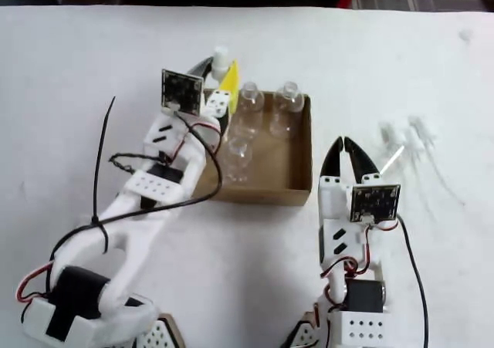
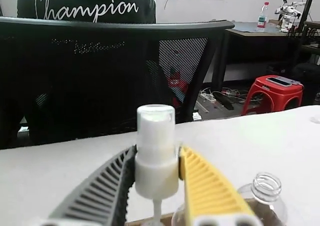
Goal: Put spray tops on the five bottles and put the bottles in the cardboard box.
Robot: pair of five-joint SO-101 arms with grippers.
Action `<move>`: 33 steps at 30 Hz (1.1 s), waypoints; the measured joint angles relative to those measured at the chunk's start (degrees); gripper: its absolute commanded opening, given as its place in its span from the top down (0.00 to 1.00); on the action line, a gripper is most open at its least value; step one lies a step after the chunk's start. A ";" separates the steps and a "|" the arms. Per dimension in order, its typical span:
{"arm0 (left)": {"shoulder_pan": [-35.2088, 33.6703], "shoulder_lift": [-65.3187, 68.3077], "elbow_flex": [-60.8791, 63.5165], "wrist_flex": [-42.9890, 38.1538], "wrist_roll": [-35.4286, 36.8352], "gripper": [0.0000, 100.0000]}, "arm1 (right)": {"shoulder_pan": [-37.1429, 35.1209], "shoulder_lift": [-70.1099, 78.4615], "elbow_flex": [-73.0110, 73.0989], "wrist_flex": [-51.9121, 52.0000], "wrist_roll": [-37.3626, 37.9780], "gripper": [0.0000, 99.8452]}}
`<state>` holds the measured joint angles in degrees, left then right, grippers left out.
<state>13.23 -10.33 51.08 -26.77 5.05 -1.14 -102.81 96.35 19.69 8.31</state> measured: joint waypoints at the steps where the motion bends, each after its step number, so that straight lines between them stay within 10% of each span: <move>1: 0.00 0.00 0.62 0.00 0.00 0.82 | 0.00 0.00 0.00 0.00 0.00 0.98; 25: -0.44 -5.36 2.55 0.44 0.18 0.77 | 0.00 0.00 0.00 0.00 0.00 0.98; 33: -1.23 -24.18 0.62 21.80 4.22 0.77 | 0.00 0.00 0.00 0.00 0.00 0.98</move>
<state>12.00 -34.51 51.69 -4.97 9.27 -1.14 -102.81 96.35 19.69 8.31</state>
